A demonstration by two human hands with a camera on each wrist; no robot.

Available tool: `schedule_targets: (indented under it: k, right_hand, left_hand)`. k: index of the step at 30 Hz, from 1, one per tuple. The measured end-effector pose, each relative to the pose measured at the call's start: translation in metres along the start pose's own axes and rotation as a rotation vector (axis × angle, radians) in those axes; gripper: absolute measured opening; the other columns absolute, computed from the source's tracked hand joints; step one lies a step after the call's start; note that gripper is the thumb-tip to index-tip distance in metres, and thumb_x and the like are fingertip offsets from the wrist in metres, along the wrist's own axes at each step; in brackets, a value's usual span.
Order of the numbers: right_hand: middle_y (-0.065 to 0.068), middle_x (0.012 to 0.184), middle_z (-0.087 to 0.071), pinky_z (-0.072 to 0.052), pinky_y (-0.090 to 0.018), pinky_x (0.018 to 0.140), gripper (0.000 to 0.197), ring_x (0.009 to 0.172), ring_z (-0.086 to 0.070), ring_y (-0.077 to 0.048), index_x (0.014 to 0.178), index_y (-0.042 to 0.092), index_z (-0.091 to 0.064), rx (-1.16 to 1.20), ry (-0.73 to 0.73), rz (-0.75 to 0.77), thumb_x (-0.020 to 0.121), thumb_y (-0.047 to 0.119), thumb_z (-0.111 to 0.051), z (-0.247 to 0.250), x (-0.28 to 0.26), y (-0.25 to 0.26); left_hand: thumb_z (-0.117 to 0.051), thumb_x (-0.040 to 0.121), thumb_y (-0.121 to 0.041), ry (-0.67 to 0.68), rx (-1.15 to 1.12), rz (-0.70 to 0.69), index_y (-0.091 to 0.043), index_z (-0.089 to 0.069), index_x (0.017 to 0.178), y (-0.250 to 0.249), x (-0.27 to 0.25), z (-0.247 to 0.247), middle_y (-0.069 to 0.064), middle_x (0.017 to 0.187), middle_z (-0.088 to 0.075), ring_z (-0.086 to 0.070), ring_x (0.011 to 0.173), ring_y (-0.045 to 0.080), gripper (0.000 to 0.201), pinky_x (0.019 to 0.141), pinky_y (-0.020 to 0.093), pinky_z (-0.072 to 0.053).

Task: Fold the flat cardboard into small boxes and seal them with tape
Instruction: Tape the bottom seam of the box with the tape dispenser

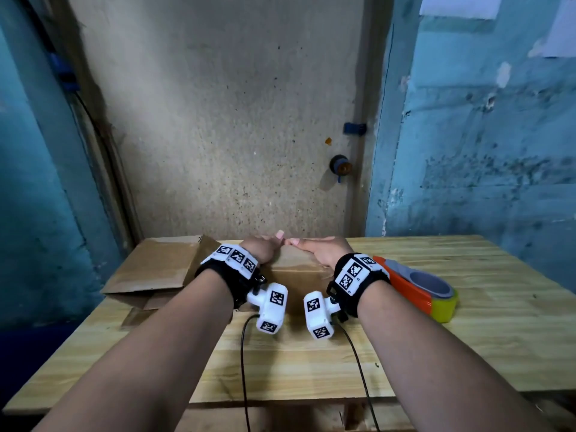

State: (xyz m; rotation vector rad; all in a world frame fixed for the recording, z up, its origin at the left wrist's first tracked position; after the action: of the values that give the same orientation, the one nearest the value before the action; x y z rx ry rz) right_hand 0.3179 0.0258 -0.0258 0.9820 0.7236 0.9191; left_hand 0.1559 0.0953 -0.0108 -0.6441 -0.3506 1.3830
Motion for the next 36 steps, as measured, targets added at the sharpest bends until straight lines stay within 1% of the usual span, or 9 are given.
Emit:
schedule_targets:
  k: [6, 9, 13, 16, 18, 20, 24, 31, 36]
  right_hand:
    - [0.0, 0.112, -0.074, -0.046, -0.026, 0.082, 0.074, 0.086, -0.063, -0.016, 0.123, 0.013, -0.073, 0.091, -0.079, -0.025, 0.076, 0.069, -0.08, 0.003, 0.0, -0.005]
    - [0.001, 0.093, -0.072, -0.044, -0.025, 0.074, 0.067, 0.073, -0.06, -0.01, 0.123, 0.01, -0.071, 0.132, -0.13, 0.004, 0.083, 0.063, -0.078, 0.006, -0.005, -0.005]
    - [0.001, 0.101, -0.064, -0.041, -0.026, 0.085, 0.06, 0.08, -0.058, -0.014, 0.125, 0.01, -0.067, 0.169, -0.133, 0.032, 0.086, 0.054, -0.08, 0.006, -0.009, -0.003]
    - [0.003, 0.102, -0.07, -0.045, -0.026, 0.078, 0.051, 0.085, -0.063, -0.016, 0.117, 0.014, -0.067, 0.15, -0.115, 0.019, 0.087, 0.053, -0.08, 0.004, -0.009, -0.001]
    - [0.004, 0.09, -0.069, -0.042, -0.024, 0.063, 0.042, 0.075, -0.062, -0.011, 0.104, 0.016, -0.064, 0.146, -0.108, 0.01, 0.087, 0.051, -0.08, 0.003, -0.012, 0.001]
    - [0.004, 0.087, -0.069, -0.043, -0.026, 0.064, 0.04, 0.073, -0.061, -0.01, 0.101, 0.014, -0.065, 0.173, -0.119, 0.011, 0.088, 0.048, -0.081, 0.0, -0.012, 0.0]
    - [0.003, 0.082, -0.07, -0.043, -0.028, 0.069, 0.033, 0.071, -0.061, -0.012, 0.101, 0.012, -0.074, 0.202, -0.176, 0.027, 0.091, 0.043, -0.079, -0.002, -0.011, 0.001]
    - [-0.002, 0.068, -0.057, -0.037, -0.016, 0.041, 0.034, 0.05, -0.047, -0.014, 0.074, 0.015, -0.062, 0.205, -0.113, 0.08, 0.102, 0.034, -0.068, -0.005, -0.015, 0.0]
    - [-0.014, 0.094, -0.073, -0.047, -0.03, 0.073, 0.025, 0.077, -0.06, -0.023, 0.094, 0.012, -0.067, 0.185, -0.056, 0.069, 0.105, 0.034, -0.061, -0.01, -0.022, 0.001]
  left_hand:
    - [-0.014, 0.109, -0.048, 0.161, -0.149, 0.005, -0.013, -0.059, 0.141, 0.002, 0.022, -0.015, 0.021, 0.159, -0.035, -0.034, 0.146, 0.034, 0.065, 0.121, 0.04, -0.021]
    - [-0.011, 0.102, -0.065, 0.157, -0.113, -0.001, -0.017, -0.059, 0.142, 0.012, 0.02, -0.011, 0.017, 0.156, -0.043, -0.041, 0.141, 0.033, 0.078, 0.12, 0.042, -0.025]
    - [-0.028, 0.102, -0.067, 0.079, -0.015, 0.041, -0.001, -0.05, 0.145, 0.026, 0.001, -0.004, 0.019, 0.154, -0.046, -0.045, 0.139, 0.033, 0.082, 0.113, 0.037, -0.031]
    - [-0.037, 0.1, -0.066, -0.017, 0.043, 0.026, 0.003, -0.052, 0.139, 0.026, -0.011, -0.005, 0.023, 0.142, -0.055, -0.053, 0.128, 0.038, 0.08, 0.098, 0.036, -0.039]
    - [-0.033, 0.1, -0.065, -0.062, 0.182, -0.007, -0.006, -0.048, 0.144, 0.02, -0.026, -0.005, 0.022, 0.142, -0.053, -0.05, 0.13, 0.04, 0.075, 0.105, 0.04, -0.041]
    - [-0.019, 0.099, -0.064, -0.105, 0.401, -0.041, -0.019, -0.037, 0.155, 0.011, -0.044, -0.007, 0.02, 0.157, -0.036, -0.032, 0.144, 0.041, 0.073, 0.118, 0.054, -0.027]
    - [-0.021, 0.107, -0.04, -0.142, 0.434, -0.08, -0.004, -0.015, 0.159, 0.0, -0.065, -0.02, 0.024, 0.167, -0.006, -0.017, 0.152, 0.04, 0.064, 0.123, 0.051, -0.021]
    - [-0.022, 0.102, -0.049, -0.097, 0.37, -0.239, -0.017, -0.044, 0.147, 0.007, -0.059, -0.011, 0.009, 0.169, -0.013, -0.041, 0.14, 0.043, 0.059, 0.111, 0.054, -0.04]
    - [-0.015, 0.098, -0.071, -0.135, 0.413, -0.284, -0.018, -0.032, 0.154, 0.011, -0.075, -0.015, 0.001, 0.17, -0.008, -0.031, 0.146, 0.044, 0.079, 0.117, 0.055, -0.031]
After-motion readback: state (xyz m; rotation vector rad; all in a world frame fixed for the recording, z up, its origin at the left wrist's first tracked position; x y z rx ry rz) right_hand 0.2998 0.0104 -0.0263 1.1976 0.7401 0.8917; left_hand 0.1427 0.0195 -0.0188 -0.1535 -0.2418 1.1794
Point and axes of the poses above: each hand's wrist, its own x-axis towards the middle knuckle, its own z-axis out of the back of the hand, y = z × x, the point moved 5 cm from there along x, towards the middle knuckle
